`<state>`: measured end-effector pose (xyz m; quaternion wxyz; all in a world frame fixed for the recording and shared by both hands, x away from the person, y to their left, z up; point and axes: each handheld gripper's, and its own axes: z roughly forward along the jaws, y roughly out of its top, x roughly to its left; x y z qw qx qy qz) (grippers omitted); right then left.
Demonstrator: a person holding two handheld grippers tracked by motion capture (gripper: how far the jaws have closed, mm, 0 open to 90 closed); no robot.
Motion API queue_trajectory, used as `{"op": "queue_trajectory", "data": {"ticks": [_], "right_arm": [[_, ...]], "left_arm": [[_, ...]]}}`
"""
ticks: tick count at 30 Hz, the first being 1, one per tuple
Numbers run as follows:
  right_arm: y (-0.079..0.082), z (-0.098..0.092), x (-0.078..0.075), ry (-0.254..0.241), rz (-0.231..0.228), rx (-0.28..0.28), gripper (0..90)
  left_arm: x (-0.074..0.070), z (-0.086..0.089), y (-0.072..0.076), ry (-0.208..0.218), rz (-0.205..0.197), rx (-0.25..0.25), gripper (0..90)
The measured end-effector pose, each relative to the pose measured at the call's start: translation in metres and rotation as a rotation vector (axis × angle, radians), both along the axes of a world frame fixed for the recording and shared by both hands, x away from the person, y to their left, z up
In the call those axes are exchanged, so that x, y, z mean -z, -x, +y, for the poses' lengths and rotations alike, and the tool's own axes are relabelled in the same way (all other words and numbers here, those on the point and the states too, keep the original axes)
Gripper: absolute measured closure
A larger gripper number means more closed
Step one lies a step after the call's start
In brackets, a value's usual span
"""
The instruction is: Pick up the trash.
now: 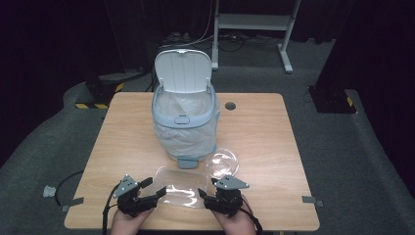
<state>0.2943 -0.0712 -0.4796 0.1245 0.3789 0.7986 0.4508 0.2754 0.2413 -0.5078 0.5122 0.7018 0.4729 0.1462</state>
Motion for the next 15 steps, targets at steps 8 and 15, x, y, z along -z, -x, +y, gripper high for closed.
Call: {"op": "queue_trajectory", "data": {"ticks": [8, 15], "right_arm": [[-0.005, 0.002, 0.008, -0.039, 0.067, 0.009, 37.2], [-0.010, 0.001, 0.013, -0.096, 0.134, -0.010, 35.2]], "left_arm": [[0.003, -0.004, -0.003, 0.039, 0.027, 0.009, 24.0], [0.005, -0.005, -0.005, 0.079, 0.048, 0.028, 25.1]]}}
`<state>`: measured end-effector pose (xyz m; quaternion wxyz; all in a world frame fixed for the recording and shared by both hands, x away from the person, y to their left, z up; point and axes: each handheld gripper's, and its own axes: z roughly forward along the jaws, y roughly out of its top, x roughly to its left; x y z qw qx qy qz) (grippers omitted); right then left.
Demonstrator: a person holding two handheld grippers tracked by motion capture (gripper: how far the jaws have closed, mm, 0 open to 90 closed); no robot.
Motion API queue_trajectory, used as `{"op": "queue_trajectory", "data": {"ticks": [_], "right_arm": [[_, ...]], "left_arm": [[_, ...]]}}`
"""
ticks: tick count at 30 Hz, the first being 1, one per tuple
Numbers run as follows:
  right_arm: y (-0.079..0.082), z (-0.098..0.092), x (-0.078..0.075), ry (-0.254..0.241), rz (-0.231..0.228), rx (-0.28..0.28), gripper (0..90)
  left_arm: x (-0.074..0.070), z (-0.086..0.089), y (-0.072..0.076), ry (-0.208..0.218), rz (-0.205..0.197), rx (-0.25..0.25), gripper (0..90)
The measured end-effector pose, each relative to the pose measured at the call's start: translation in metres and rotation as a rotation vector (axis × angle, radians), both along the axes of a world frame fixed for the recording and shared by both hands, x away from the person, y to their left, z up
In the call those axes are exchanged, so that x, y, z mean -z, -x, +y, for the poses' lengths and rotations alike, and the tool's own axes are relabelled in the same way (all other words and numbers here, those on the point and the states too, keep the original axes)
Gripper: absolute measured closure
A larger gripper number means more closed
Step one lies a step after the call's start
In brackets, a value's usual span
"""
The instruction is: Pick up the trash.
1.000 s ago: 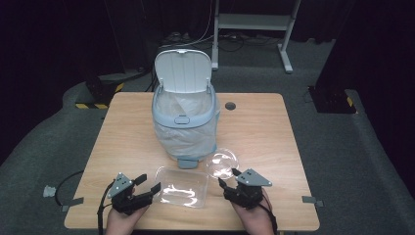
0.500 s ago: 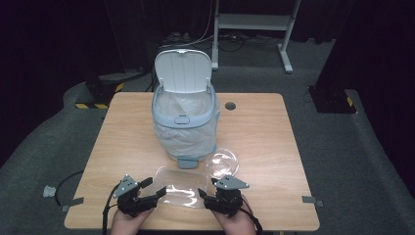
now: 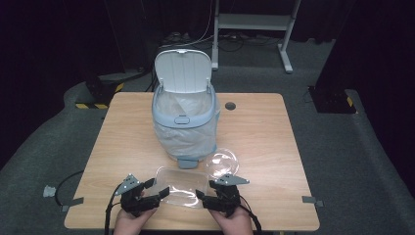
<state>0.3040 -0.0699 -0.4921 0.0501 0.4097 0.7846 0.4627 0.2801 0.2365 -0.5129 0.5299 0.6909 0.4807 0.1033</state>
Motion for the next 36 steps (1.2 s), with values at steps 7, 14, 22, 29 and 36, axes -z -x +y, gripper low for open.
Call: {"op": "queue_trajectory", "data": {"ticks": [7, 14, 22, 29, 36], "right_arm": [[-0.002, 0.004, 0.000, -0.008, 0.022, -0.012, 36.6], [-0.003, 0.018, -0.006, 0.022, -0.002, -0.032, 43.0], [0.000, 0.021, -0.013, 0.014, -0.064, -0.027, 60.7], [0.006, 0.026, -0.024, 0.036, -0.158, -0.019, 77.2], [0.009, 0.022, -0.036, -0.002, -0.209, -0.003, 78.3]], "left_arm": [[-0.001, 0.002, 0.001, -0.019, -0.011, -0.001, 27.4], [-0.004, 0.016, 0.004, -0.017, -0.024, -0.039, 36.6], [-0.009, 0.031, 0.014, 0.006, -0.041, -0.074, 52.1], [-0.015, 0.036, 0.019, -0.008, -0.085, -0.101, 66.4], [-0.022, 0.036, 0.021, 0.003, -0.129, -0.087, 68.7]]}}
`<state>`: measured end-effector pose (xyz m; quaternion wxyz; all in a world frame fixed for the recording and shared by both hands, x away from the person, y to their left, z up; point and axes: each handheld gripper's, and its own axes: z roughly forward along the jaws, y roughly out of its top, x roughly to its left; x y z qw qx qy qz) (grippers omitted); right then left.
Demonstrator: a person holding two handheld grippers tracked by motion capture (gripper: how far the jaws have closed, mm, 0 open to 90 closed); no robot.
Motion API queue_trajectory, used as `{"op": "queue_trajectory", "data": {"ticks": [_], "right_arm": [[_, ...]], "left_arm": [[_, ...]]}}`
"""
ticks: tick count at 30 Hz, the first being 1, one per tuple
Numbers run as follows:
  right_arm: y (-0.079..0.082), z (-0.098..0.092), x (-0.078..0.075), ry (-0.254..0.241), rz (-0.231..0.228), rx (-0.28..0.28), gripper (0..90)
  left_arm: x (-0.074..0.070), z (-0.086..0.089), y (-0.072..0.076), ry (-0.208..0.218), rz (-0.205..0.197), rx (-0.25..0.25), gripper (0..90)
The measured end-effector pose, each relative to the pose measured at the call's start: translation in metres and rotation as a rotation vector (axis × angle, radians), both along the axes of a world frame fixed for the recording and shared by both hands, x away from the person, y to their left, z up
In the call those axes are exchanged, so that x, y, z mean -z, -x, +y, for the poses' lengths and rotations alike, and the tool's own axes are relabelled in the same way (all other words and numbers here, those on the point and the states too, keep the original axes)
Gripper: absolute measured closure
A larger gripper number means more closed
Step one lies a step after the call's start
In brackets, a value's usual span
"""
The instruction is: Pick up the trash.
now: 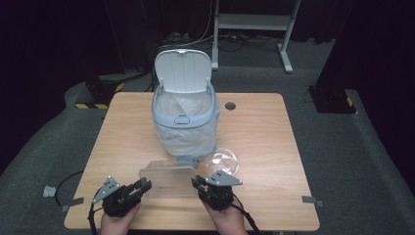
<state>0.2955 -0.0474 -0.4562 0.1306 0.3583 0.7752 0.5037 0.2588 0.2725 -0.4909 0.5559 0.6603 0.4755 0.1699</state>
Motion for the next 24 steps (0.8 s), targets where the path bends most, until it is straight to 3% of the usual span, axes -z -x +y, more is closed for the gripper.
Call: {"op": "queue_trajectory", "data": {"ticks": [24], "right_arm": [[0.018, -0.021, -0.059, -0.089, -0.232, 0.028, 78.0]], "left_arm": [[-0.068, -0.015, 0.010, 0.003, -0.237, 0.014, 71.9]]}}
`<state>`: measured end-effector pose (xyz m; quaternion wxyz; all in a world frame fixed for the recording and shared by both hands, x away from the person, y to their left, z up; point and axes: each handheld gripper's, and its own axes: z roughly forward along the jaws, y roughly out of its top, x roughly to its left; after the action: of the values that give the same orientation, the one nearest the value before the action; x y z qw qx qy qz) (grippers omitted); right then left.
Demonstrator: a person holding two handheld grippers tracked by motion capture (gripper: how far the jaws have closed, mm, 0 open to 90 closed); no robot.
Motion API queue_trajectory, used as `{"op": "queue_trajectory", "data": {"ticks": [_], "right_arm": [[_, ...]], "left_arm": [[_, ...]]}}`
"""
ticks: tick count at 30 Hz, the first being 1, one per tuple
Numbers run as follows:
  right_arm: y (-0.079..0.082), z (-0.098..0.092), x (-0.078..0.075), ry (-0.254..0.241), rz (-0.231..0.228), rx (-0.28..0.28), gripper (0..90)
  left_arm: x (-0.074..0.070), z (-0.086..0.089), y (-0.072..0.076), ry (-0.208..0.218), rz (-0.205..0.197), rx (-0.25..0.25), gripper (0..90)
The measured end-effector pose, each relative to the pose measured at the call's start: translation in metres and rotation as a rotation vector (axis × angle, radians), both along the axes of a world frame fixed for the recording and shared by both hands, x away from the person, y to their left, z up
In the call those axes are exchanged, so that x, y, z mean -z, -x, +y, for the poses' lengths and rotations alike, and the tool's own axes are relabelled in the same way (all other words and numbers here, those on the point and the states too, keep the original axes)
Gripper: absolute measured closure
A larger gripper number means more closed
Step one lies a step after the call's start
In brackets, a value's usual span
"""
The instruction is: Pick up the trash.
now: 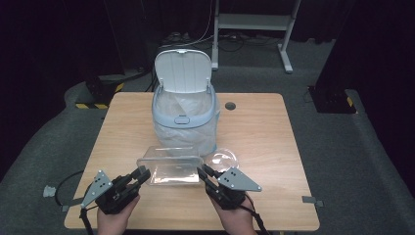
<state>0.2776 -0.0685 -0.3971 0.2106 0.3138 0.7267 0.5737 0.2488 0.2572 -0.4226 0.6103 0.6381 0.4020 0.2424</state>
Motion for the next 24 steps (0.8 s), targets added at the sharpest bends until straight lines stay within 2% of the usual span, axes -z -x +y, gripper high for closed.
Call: {"op": "queue_trajectory", "data": {"ticks": [13, 18, 24], "right_arm": [[-0.001, -0.005, -0.032, -0.068, -0.081, 0.024, 77.1], [-0.004, -0.006, -0.046, -0.093, -0.120, 0.039, 77.0], [-0.012, -0.009, -0.063, -0.117, -0.146, 0.054, 76.8]], "left_arm": [[-0.037, -0.004, -0.002, 0.024, -0.118, -0.010, 73.7], [-0.054, -0.007, -0.008, 0.028, -0.159, -0.008, 74.0], [-0.073, -0.009, -0.019, 0.047, -0.186, 0.005, 74.6]]}}
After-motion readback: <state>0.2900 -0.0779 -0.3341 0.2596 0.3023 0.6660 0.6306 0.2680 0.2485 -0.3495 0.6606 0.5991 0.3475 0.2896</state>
